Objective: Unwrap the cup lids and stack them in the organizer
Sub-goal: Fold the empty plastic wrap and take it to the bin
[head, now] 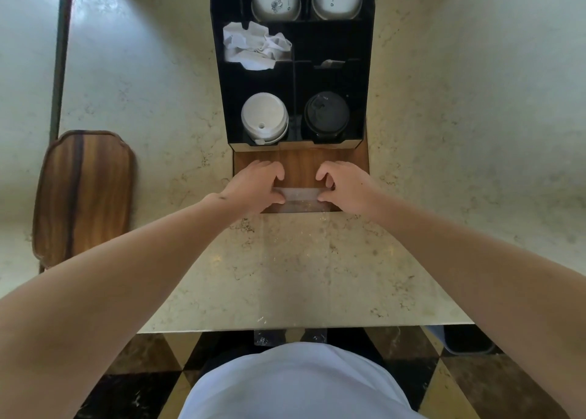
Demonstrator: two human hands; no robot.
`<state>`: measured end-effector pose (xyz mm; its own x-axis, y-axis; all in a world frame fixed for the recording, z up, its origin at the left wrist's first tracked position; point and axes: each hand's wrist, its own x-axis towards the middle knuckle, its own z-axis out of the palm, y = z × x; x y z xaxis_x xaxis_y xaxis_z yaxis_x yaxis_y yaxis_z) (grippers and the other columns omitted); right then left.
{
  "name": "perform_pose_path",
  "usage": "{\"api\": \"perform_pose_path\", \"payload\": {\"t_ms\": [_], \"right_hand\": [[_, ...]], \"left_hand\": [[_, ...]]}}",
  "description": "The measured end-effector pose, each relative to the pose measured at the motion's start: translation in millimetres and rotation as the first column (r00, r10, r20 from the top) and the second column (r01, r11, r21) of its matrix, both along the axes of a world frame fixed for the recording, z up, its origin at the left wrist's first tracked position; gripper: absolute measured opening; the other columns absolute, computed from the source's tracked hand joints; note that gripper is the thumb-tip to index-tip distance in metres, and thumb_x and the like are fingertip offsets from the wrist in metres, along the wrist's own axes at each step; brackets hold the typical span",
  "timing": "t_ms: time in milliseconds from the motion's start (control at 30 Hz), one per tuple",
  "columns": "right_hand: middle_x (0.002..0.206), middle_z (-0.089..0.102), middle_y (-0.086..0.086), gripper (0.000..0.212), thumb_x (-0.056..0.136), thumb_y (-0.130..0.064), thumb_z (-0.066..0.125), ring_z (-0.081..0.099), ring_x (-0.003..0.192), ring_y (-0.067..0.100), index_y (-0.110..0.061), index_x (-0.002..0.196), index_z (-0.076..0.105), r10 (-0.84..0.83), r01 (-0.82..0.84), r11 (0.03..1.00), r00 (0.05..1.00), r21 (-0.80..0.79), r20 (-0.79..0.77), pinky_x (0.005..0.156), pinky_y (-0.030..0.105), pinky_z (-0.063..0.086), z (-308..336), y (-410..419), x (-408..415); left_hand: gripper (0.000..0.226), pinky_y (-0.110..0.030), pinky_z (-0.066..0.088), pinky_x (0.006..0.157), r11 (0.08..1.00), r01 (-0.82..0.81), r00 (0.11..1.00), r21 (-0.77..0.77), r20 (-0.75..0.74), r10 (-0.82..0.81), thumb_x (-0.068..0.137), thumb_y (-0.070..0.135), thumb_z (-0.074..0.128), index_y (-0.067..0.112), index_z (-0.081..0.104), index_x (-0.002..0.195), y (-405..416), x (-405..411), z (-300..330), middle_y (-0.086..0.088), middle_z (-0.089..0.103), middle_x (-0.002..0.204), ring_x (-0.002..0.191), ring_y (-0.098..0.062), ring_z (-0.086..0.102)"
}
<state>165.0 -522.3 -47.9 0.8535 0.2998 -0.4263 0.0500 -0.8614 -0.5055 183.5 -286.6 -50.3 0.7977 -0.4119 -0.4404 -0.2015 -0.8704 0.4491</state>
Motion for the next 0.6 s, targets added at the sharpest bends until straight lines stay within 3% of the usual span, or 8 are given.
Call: {"api": "perform_pose_path", "payload": {"t_ms": [133,233,333,467,600], "right_hand": [[0.099,0.056,-0.007,0.016,0.086,-0.027,0.08,0.055,0.091,0.012,-0.028,0.091,0.065,0.043,-0.043,0.999,0.999,0.002,-0.011,0.072,0.027,0.043,-2,0,1],[0.093,0.057,-0.008,0.007,0.09,-0.027,0.076,0.056,0.092,0.013,-0.024,0.087,0.07,0.125,-0.124,0.992,0.992,-0.022,0.025,0.066,0.023,0.038,-1,-1,1],[0.088,0.058,-0.009,0.006,0.094,-0.026,0.071,0.055,0.088,0.012,-0.02,0.092,0.073,0.211,-0.207,0.977,0.974,-0.059,0.08,0.069,0.026,0.044,3,-1,1],[0.086,0.058,-0.007,0.008,0.097,-0.02,0.066,0.052,0.087,0.012,-0.017,0.092,0.071,0.292,-0.281,0.956,0.94,-0.081,0.177,0.073,0.032,0.052,10,-2,-2],[0.085,0.06,0.0,0.013,0.096,-0.013,0.06,0.056,0.085,0.019,-0.014,0.086,0.067,0.347,-0.32,0.937,0.899,-0.14,0.269,0.072,0.037,0.053,12,-4,-6]], "left_hand": [[0.015,-0.036,0.048,0.077,0.995,0.074,0.995,0.063,-0.067,-0.07,0.089,0.032,0.073,0.026,0.06,0.084,-1,3,5,0.005,0.058,0.088,0.094,-0.021,0.055],[0.01,-0.034,0.051,0.073,0.99,0.103,0.992,0.097,-0.083,-0.095,0.094,0.032,0.068,0.026,0.064,0.087,0,5,9,0.003,0.065,0.089,0.088,-0.02,0.061],[0.011,-0.034,0.053,0.072,0.982,0.146,0.989,0.12,-0.05,-0.141,0.098,0.032,0.063,0.024,0.07,0.095,1,6,13,0.003,0.067,0.092,0.087,-0.019,0.062],[0.012,-0.031,0.045,0.066,0.969,0.23,0.968,0.095,0.085,-0.238,0.099,0.023,0.057,0.019,0.068,0.095,5,2,15,0.002,0.066,0.087,0.084,-0.02,0.06],[0.016,-0.041,0.051,0.074,0.949,0.31,0.899,0.055,0.309,-0.311,0.097,0.012,0.055,0.011,0.067,0.086,13,-7,9,-0.005,0.065,0.081,0.08,-0.026,0.059]]}}
